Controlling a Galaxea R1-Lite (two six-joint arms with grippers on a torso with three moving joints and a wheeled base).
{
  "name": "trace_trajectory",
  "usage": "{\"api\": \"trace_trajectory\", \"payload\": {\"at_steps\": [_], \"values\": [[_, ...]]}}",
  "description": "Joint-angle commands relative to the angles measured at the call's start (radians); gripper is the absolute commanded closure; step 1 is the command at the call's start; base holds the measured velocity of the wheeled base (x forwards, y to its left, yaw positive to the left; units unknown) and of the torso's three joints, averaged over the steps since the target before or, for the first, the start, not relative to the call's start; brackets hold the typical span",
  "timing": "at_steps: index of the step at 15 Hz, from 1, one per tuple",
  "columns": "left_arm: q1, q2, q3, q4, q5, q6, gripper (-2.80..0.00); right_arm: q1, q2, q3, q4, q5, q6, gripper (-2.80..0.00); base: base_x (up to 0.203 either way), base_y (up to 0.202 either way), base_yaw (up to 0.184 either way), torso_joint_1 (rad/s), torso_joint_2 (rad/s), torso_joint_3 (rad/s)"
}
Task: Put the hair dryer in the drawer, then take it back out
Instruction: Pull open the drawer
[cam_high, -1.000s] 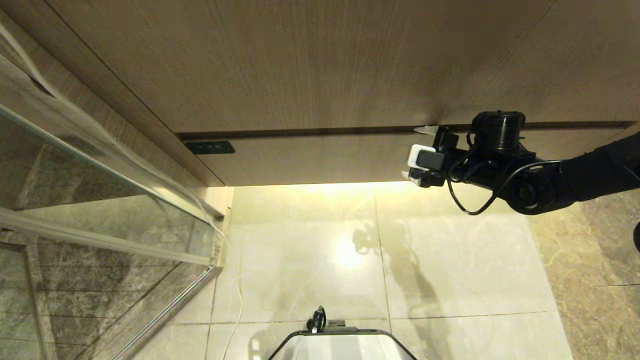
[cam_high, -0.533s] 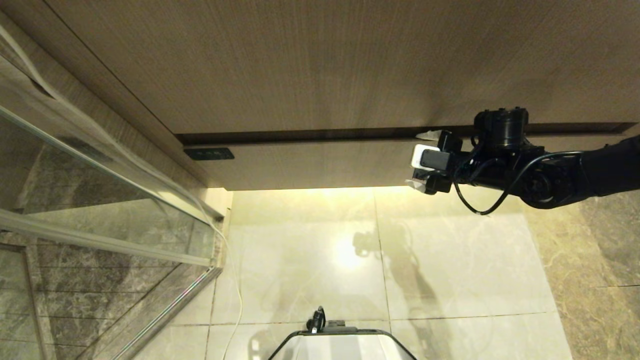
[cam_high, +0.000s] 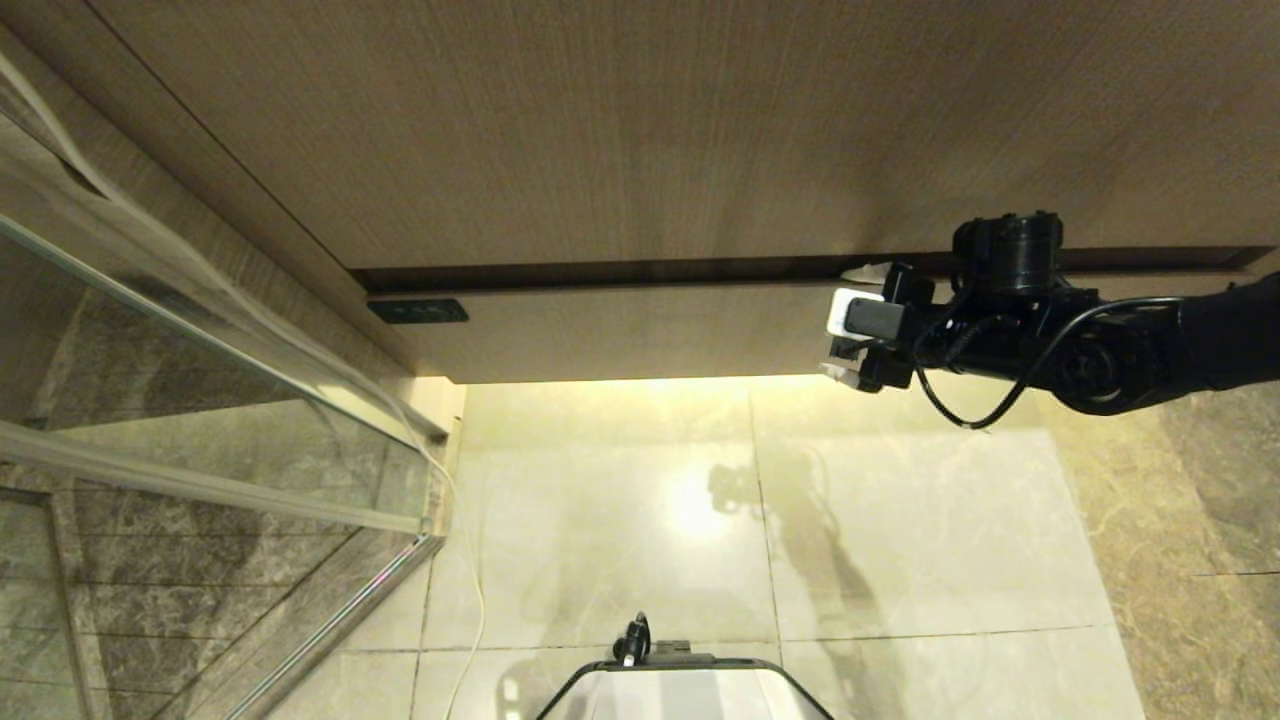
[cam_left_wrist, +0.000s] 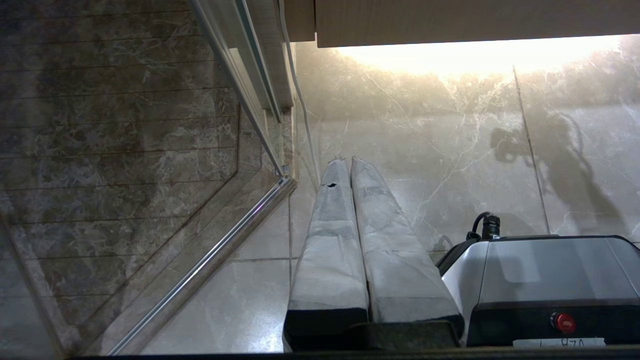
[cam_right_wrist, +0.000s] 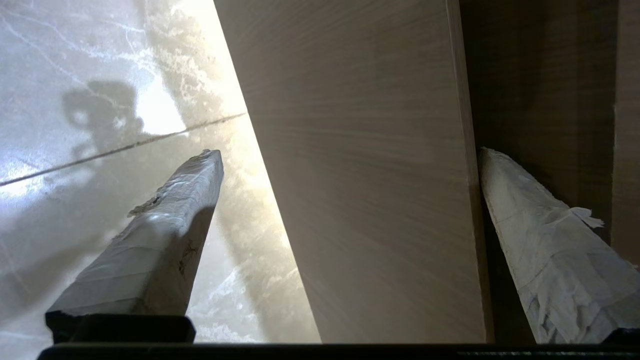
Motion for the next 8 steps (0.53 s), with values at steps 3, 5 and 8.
{"api": "trace_trajectory", "payload": {"at_steps": [3, 5, 8], "values": [[-0.001, 0.000, 0.001, 0.000, 0.000, 0.000, 0.00, 0.000, -0.015, 0.017, 0.046, -0.035, 0.026, -2.80, 0.000, 0.000, 0.000, 0.000, 0.00, 0.000], [0.000, 0.000, 0.000, 0.000, 0.000, 0.000, 0.00, 0.000, -0.022, 0.022, 0.075, -0.042, 0.028, -2.80, 0.000, 0.000, 0.000, 0.000, 0.00, 0.000], [0.000, 0.000, 0.000, 0.000, 0.000, 0.000, 0.00, 0.000, -0.031, 0.039, 0.100, -0.042, 0.028, -2.80, 0.000, 0.000, 0.000, 0.000, 0.00, 0.000]]}}
